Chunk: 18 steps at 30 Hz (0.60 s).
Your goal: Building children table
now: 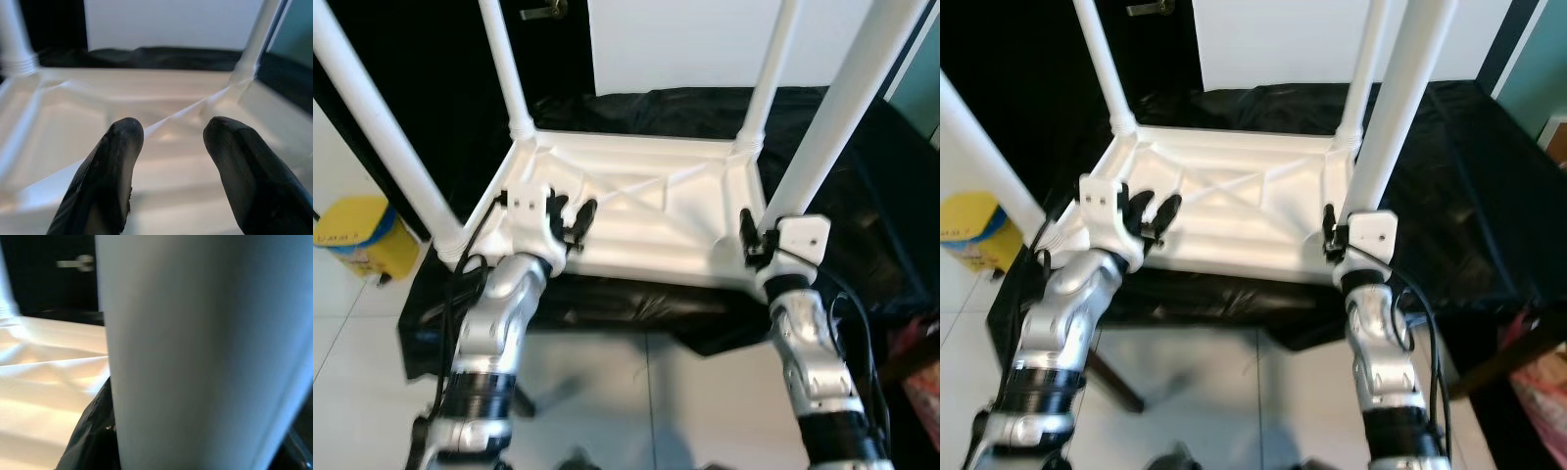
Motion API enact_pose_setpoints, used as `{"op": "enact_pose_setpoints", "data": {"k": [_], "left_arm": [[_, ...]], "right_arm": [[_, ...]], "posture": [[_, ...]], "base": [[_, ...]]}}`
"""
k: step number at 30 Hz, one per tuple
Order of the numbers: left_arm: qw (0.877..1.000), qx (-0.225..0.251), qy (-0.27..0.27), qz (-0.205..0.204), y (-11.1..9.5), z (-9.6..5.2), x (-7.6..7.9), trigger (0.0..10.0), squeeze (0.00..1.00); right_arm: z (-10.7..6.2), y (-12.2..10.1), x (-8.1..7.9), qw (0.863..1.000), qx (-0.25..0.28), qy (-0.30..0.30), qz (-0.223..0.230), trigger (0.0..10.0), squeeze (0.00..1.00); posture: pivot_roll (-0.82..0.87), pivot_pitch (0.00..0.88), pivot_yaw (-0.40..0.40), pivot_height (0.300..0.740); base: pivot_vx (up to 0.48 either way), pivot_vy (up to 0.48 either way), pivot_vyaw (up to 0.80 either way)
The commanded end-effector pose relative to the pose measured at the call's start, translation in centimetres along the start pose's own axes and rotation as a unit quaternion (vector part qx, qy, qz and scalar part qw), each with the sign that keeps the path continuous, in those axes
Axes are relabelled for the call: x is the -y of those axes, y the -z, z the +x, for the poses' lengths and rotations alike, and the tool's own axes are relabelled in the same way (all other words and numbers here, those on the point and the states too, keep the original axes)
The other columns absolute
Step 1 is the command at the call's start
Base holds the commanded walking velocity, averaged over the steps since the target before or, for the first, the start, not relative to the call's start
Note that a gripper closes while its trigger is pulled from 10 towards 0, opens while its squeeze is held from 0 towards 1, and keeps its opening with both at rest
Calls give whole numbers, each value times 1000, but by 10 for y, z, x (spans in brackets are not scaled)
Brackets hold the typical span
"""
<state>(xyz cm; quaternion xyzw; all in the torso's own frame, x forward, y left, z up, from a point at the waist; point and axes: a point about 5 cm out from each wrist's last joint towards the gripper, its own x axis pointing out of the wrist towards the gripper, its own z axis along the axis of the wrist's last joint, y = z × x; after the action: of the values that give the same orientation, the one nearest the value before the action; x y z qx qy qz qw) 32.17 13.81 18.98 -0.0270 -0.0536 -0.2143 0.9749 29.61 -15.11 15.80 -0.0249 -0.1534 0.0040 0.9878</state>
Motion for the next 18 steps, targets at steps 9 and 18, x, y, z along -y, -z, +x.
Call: {"op": "enact_pose_setpoints", "data": {"k": [9, 18], "left_arm": [[999, -6, 23, 35, 1, 2, 6, 10000, 0], [989, -22, 127, 76, 5, -1, 20, 10000, 0]], "right_arm": [[0, 0, 4, 1000, 3, 6, -8, 10000, 0], [2, 0, 16, 999, -2, 45, -15, 10000, 0]], "posture": [[11, 73, 20, 740], [5, 82, 15, 740]], "base": [[0, 0, 0], [0, 0, 0]]}}
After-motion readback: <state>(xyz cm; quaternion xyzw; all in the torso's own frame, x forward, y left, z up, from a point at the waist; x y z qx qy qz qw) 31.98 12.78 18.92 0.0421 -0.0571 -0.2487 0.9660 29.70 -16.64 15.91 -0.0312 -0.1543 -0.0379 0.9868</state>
